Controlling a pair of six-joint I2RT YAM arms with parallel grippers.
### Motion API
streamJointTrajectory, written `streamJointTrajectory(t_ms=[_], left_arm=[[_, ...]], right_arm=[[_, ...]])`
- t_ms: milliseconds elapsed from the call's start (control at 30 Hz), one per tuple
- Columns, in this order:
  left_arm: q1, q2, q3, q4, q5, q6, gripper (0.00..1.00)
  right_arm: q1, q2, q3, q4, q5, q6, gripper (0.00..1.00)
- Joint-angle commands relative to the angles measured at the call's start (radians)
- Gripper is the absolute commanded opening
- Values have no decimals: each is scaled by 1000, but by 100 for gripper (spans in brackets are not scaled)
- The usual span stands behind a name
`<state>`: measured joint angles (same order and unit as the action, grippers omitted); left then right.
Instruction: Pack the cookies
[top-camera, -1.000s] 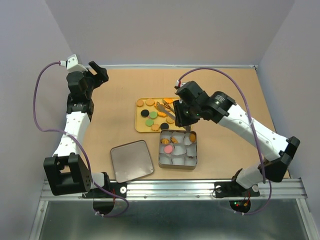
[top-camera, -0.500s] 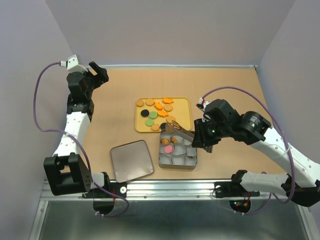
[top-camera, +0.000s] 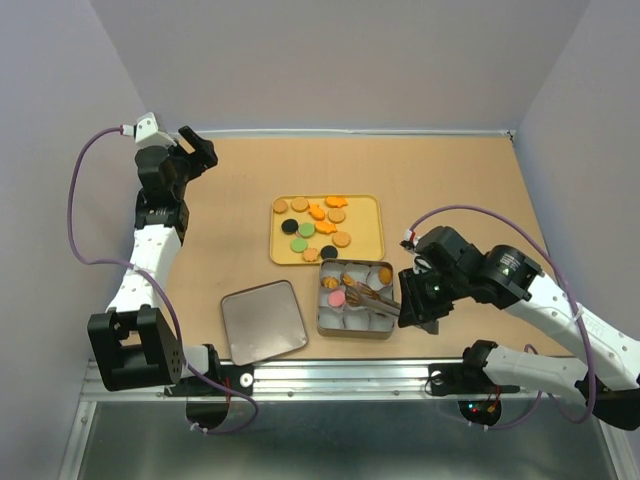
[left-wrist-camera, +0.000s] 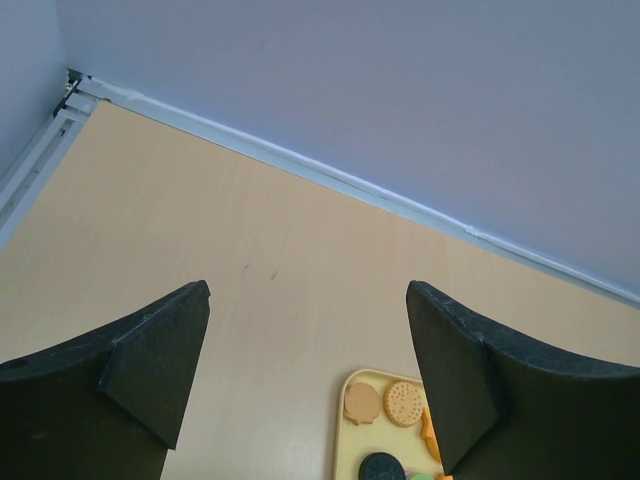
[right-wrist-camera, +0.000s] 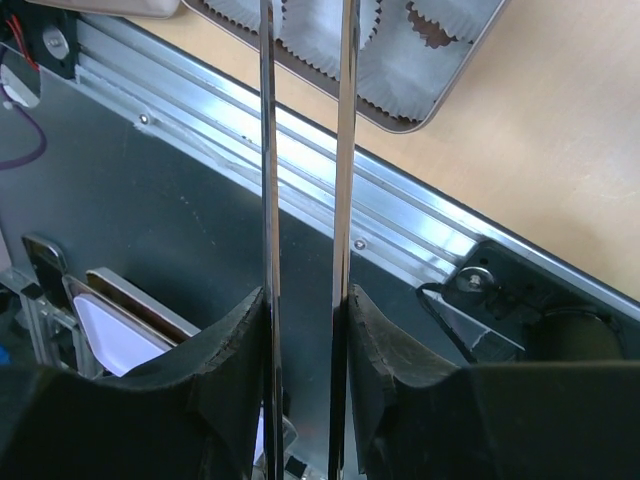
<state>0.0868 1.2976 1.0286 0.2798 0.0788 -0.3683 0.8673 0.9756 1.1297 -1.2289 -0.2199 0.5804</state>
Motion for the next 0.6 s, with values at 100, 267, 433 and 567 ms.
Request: streamJointTrajectory(t_ms=[100, 267, 433, 567], left_arm=[[5, -30, -5, 45, 1, 14, 91], [4, -35, -7, 42, -4, 15, 91], [5, -32, -7, 44, 4, 14, 91], [4, -32, -9, 45, 6, 12, 91]], right_arm=[[6, -9, -44, 29, 19, -17, 36], [7, 6, -58, 57, 51, -20, 36], [7, 18, -42, 65, 77, -11, 37], [7, 21, -38, 86, 86, -4, 37]])
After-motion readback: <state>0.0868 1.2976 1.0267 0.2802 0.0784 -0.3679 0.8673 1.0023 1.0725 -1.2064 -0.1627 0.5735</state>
